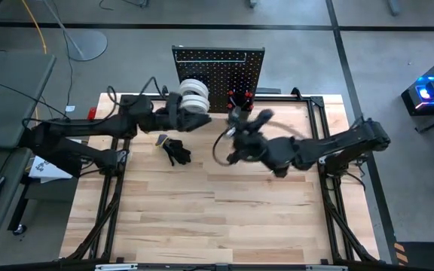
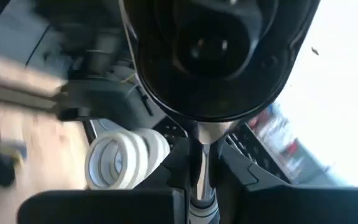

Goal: Hang tools onto peg board
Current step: Put the black ratchet wrench into the black bin on the peg board

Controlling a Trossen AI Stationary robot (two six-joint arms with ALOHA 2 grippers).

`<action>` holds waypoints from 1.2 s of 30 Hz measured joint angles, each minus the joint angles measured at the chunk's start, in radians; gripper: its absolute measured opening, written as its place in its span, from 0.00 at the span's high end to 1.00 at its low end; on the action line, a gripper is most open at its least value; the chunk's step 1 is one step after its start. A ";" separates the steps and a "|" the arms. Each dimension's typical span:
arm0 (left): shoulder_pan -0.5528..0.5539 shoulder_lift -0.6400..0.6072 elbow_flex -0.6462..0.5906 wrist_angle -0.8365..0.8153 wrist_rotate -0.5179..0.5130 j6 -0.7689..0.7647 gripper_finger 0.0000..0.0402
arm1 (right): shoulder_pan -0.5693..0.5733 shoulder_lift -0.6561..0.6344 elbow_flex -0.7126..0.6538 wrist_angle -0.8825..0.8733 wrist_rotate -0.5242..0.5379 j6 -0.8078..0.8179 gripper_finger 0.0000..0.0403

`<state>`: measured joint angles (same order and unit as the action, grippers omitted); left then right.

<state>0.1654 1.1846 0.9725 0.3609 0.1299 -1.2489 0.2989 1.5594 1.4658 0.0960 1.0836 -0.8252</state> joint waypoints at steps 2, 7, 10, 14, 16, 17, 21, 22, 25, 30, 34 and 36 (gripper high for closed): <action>-0.010 -0.031 0.000 -0.037 0.008 0.074 0.40 | -0.004 -0.043 0.000 -0.038 0.016 0.154 0.93; -0.109 -0.108 0.000 -0.301 -0.135 0.262 0.40 | -0.124 -0.164 0.001 -0.407 -0.222 0.854 0.93; -0.226 -0.132 0.000 -0.480 -0.346 0.377 0.39 | -0.235 -0.199 -0.040 -0.545 -0.387 1.110 0.93; -0.399 -0.126 -0.001 -0.611 -0.641 0.453 0.39 | -0.335 -0.204 -0.142 -0.407 -0.438 1.097 0.93; -0.468 -0.121 -0.001 -0.632 -0.770 0.470 0.39 | -0.376 -0.198 -0.193 -0.270 -0.445 1.051 0.93; -0.499 -0.120 -0.001 -0.633 -0.828 0.477 0.39 | -0.397 -0.191 -0.216 -0.202 -0.441 1.037 0.93; -0.594 -0.126 -0.001 -0.635 -1.026 0.484 0.39 | -0.445 -0.163 -0.261 -0.128 -0.333 0.979 0.93; -0.610 -0.130 -0.001 -0.636 -1.062 0.484 0.39 | -0.452 -0.158 -0.263 -0.137 -0.317 0.983 0.93; -0.647 -0.146 -0.001 -0.652 -1.152 0.484 0.39 | -0.472 -0.138 -0.271 -0.153 -0.318 1.014 0.93; -0.666 -0.179 -0.002 -0.688 -1.229 0.506 0.39 | -0.500 -0.078 -0.271 -0.136 -0.330 1.031 0.93; -0.666 -0.212 -0.002 -0.704 -1.248 0.549 0.39 | -0.519 -0.031 -0.271 -0.144 -0.334 1.076 0.93; -0.666 -0.232 -0.002 -0.708 -1.259 0.574 0.39 | -0.527 -0.012 -0.271 -0.144 -0.326 1.113 0.93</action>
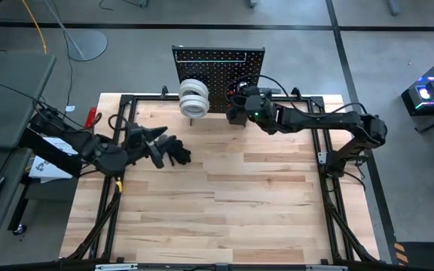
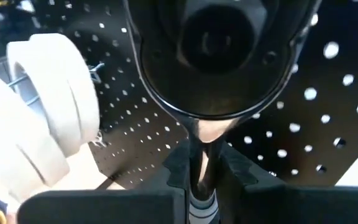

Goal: Hang tools onto peg board
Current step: Put the black ratchet wrench into the black bin on the peg board, then return to Home Position

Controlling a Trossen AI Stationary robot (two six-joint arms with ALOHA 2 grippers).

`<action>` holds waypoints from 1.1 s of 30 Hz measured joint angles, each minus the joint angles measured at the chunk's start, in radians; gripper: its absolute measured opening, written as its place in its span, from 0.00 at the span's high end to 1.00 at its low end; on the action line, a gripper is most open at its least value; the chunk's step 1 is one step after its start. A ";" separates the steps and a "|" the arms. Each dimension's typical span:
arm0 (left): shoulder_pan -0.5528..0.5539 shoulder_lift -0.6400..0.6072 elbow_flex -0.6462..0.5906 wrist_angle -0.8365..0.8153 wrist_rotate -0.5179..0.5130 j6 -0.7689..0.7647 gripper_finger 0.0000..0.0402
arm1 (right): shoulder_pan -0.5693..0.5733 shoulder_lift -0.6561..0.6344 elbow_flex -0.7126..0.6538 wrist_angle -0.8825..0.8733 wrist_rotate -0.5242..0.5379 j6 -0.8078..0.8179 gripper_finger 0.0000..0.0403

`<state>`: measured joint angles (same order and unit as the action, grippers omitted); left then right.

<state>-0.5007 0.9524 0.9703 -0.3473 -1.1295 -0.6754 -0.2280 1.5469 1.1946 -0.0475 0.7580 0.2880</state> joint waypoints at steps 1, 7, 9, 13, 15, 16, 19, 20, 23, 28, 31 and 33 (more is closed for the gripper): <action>0.000 -0.010 0.000 0.000 -0.007 0.012 0.39 | -0.003 0.005 0.000 0.000 0.001 0.022 0.93; 0.000 -0.069 0.000 -0.001 -0.025 0.088 0.39 | -0.010 0.008 -0.001 -0.024 -0.029 0.064 0.74; 0.000 -0.086 0.000 -0.001 -0.037 0.110 0.39 | -0.009 0.008 -0.001 -0.022 -0.034 0.054 0.69; 0.000 -0.121 0.000 -0.001 -0.052 0.158 0.39 | -0.008 0.003 0.000 -0.016 -0.033 0.051 0.64; 0.000 -0.139 0.000 -0.001 -0.055 0.180 0.39 | -0.002 -0.001 0.000 -0.026 -0.033 0.049 0.64; 0.000 -0.147 0.000 -0.001 -0.055 0.189 0.39 | 0.000 -0.006 0.000 -0.029 -0.033 0.047 0.64; 0.000 -0.176 0.000 -0.005 -0.057 0.214 0.39 | 0.006 -0.032 0.002 -0.064 -0.033 0.030 0.63; 0.000 -0.185 0.000 -0.007 -0.059 0.219 0.39 | 0.007 -0.039 0.002 -0.085 -0.033 0.021 0.63; 0.000 -0.208 0.000 -0.030 -0.065 0.226 0.39 | 0.006 -0.066 0.002 -0.134 -0.027 0.000 0.63; 0.003 -0.232 0.000 -0.072 -0.073 0.227 0.39 | 0.006 -0.114 0.002 -0.181 -0.015 -0.001 0.63; 0.006 -0.241 -0.001 -0.083 -0.073 0.231 0.39 | 0.006 -0.141 0.002 -0.181 0.001 -0.001 0.63; 0.012 -0.241 -0.001 -0.083 -0.073 0.241 0.39 | 0.006 -0.158 0.002 -0.181 0.002 0.000 0.63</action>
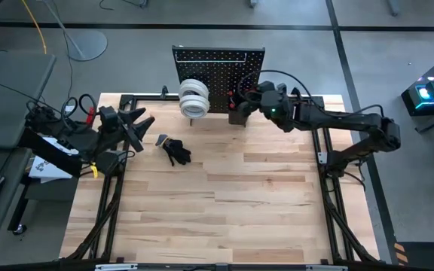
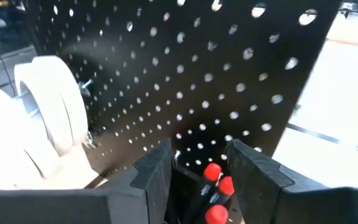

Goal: Hang tools onto peg board
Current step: Return to Home Position

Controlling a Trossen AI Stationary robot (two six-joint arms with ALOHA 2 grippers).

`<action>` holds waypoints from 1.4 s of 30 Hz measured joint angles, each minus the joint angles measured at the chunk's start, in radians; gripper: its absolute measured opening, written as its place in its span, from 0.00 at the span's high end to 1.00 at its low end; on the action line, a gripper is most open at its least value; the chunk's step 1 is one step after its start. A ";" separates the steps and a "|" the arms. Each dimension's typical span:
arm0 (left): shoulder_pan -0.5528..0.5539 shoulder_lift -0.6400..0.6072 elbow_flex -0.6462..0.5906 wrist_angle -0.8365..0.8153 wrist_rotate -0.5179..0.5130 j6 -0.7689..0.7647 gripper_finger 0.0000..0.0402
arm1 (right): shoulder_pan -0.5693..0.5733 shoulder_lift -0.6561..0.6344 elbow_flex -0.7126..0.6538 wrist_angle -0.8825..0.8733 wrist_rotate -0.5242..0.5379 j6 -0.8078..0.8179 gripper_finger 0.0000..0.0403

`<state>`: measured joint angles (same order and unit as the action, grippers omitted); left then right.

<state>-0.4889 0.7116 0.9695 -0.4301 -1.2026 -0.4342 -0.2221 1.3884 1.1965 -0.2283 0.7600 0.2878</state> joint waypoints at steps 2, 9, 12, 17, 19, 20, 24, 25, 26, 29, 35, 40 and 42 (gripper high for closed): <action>0.004 0.000 0.000 -0.001 0.005 0.008 0.39 | 0.003 -0.019 0.000 -0.001 -0.007 0.000 0.63; 0.006 0.000 0.000 -0.057 0.239 -0.089 0.40 | 0.063 -0.135 0.000 -0.024 -0.198 -0.033 0.63; 0.004 -0.001 -0.008 -0.069 0.358 -0.088 0.44 | 0.107 -0.183 0.000 -0.069 -0.261 0.003 0.66; 0.041 -0.018 -0.106 0.072 0.488 -0.010 0.75 | 0.217 -0.247 0.000 -0.071 -0.301 0.031 0.93; 0.084 -0.017 -0.162 0.149 0.535 0.029 0.92 | 0.254 -0.263 0.000 -0.068 -0.295 0.067 0.97; 0.109 -0.016 -0.193 0.186 0.557 0.038 0.96 | 0.268 -0.270 0.000 -0.076 -0.285 0.103 0.97; 0.230 -0.017 -0.313 0.322 0.694 0.074 0.98 | 0.325 -0.279 0.000 -0.149 -0.268 0.204 0.99; 0.265 -0.017 -0.342 0.362 0.743 0.080 0.99 | 0.341 -0.279 0.000 -0.169 -0.271 0.235 0.99; 0.299 -0.017 -0.369 0.393 0.801 0.087 0.99 | 0.356 -0.279 0.000 -0.185 -0.273 0.264 0.99; 0.398 -0.031 -0.428 0.427 0.972 0.103 1.00 | 0.403 -0.279 0.000 -0.220 -0.270 0.340 1.00; 0.489 -0.186 -0.565 0.460 1.091 0.034 1.00 | 0.510 -0.279 0.000 -0.269 -0.179 0.491 1.00; 0.490 -0.384 -0.777 0.709 1.073 -0.044 1.00 | 0.579 -0.279 0.000 -0.301 -0.096 0.569 1.00; 0.490 -0.433 -0.858 0.815 1.073 -0.071 1.00 | 0.588 -0.279 0.000 -0.303 -0.082 0.580 1.00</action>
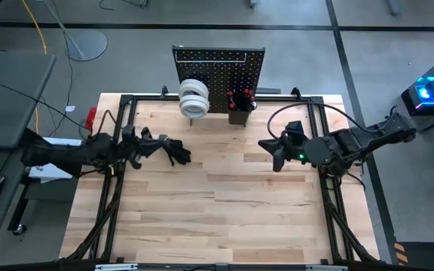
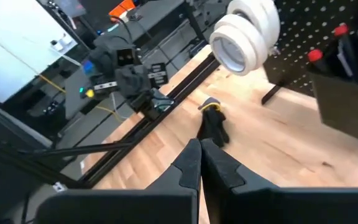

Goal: Hang tools onto peg board
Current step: Return to Home Position

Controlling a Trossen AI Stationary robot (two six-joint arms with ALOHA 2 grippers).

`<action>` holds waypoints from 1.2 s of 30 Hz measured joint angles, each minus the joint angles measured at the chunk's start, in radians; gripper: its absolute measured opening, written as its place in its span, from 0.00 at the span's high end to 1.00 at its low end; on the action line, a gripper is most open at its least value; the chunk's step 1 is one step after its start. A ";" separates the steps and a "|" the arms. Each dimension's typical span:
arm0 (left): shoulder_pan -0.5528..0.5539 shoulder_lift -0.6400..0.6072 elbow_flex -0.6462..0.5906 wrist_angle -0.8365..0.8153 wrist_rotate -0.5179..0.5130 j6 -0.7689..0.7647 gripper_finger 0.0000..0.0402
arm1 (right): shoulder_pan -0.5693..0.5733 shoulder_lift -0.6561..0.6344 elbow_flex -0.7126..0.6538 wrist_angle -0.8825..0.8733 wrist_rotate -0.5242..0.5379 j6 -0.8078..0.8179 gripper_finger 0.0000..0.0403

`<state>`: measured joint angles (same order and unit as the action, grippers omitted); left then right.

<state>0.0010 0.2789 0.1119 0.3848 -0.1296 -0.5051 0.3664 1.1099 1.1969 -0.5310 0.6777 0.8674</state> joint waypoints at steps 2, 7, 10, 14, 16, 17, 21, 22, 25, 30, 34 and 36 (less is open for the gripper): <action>0.000 -0.027 -0.050 0.080 0.000 -0.028 1.00 | 0.003 0.000 0.000 0.007 -0.009 0.015 1.00; -0.001 -0.051 -0.101 0.047 0.086 -0.064 1.00 | 0.000 0.000 0.000 0.012 -0.093 0.024 1.00; -0.001 -0.051 -0.101 -0.013 0.173 -0.049 1.00 | 0.000 0.002 0.000 0.012 -0.143 0.037 1.00; 0.000 -0.050 -0.101 -0.030 0.346 -0.006 1.00 | 0.000 0.033 0.000 0.012 -0.225 0.052 1.00; -0.001 -0.050 -0.101 -0.030 0.365 -0.009 1.00 | 0.001 0.063 0.000 0.009 -0.289 0.051 1.00; 0.000 -0.050 -0.101 -0.031 0.363 -0.021 1.00 | 0.001 0.080 0.000 0.006 -0.309 0.047 1.00; 0.000 -0.050 -0.101 -0.033 0.314 -0.041 1.00 | 0.010 0.125 -0.001 -0.008 -0.305 -0.015 1.00; 0.000 -0.050 -0.101 -0.033 0.308 -0.041 1.00 | 0.009 0.127 -0.001 -0.017 -0.290 -0.029 1.00; 0.000 -0.050 -0.101 -0.033 0.305 -0.041 1.00 | 0.007 0.115 -0.001 -0.076 -0.267 -0.055 1.00; 0.000 -0.050 -0.101 -0.033 0.304 -0.041 1.00 | 0.008 0.019 -0.048 -0.122 -0.269 -0.085 1.00; 0.000 -0.050 -0.101 -0.033 0.304 -0.041 1.00 | 0.011 -0.143 -0.287 0.107 -0.293 -0.056 1.00; 0.000 -0.050 -0.101 -0.034 0.304 -0.041 1.00 | 0.022 -0.229 -0.440 0.264 -0.286 -0.040 1.00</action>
<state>0.0006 0.2287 0.0105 0.3511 0.1746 -0.5465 0.3879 0.8806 0.7573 -0.2666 0.3915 0.8270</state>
